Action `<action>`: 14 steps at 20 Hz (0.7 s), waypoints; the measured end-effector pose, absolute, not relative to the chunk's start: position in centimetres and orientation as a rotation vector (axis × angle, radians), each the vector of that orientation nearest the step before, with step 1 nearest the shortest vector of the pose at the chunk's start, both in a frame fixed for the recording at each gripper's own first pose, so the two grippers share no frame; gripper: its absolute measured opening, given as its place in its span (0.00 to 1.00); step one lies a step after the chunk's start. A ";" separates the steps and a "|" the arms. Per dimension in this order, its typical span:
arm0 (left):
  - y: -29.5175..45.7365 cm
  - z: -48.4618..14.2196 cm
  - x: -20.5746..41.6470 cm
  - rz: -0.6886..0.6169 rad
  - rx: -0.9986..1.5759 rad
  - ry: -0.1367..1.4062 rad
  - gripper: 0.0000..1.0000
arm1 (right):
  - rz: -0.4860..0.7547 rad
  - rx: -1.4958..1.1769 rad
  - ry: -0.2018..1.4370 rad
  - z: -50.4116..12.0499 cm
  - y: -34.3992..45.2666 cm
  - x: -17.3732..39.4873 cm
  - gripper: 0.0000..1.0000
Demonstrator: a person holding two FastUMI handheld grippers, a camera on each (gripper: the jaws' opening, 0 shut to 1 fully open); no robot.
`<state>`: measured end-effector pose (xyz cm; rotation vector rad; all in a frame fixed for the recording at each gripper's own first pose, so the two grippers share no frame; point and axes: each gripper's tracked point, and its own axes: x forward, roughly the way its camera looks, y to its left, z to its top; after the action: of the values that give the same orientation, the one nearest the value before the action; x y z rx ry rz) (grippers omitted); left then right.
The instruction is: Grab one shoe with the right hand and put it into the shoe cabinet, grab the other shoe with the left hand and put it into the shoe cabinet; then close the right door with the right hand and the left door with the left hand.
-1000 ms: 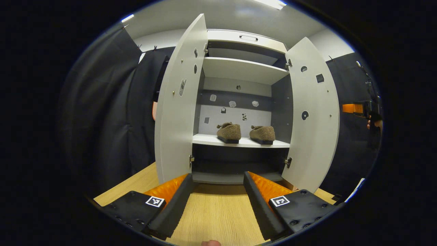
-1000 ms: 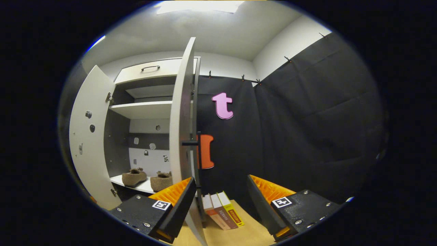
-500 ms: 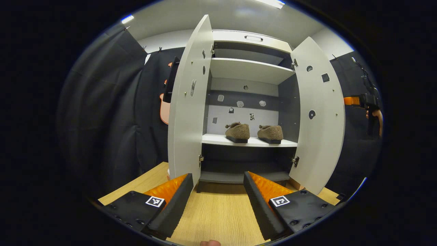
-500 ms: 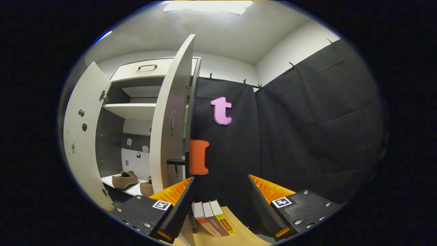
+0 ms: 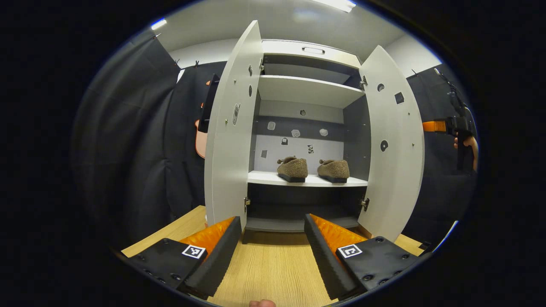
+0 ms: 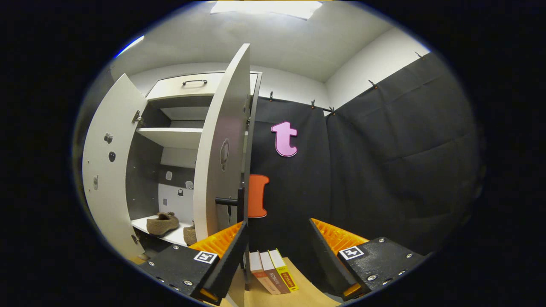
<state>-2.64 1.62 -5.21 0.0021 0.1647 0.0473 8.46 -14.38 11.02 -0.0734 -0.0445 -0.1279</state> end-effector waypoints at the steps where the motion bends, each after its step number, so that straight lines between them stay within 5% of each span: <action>1: 1.7 -5.2 -2.6 0.045 0.003 0.165 0.97 | -0.113 -0.069 -0.042 10.9 -13.7 8.5 0.88; 6: 2.3 -4.9 -2.4 0.047 0.000 0.158 0.96 | -0.006 -0.059 -0.052 10.5 -7.8 8.7 0.88; 9: 2.5 -4.8 -2.3 0.049 -0.008 0.155 0.96 | 0.162 -0.028 -0.024 8.9 -1.9 9.2 0.89; 14: 2.8 -4.5 -2.5 0.061 -0.003 0.146 0.96 | 0.178 -0.004 -0.040 8.8 1.0 10.7 0.94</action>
<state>-2.47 2.84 -4.48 -0.0028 0.1457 0.0612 10.69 0.98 8.80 -0.0037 -0.0400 0.1783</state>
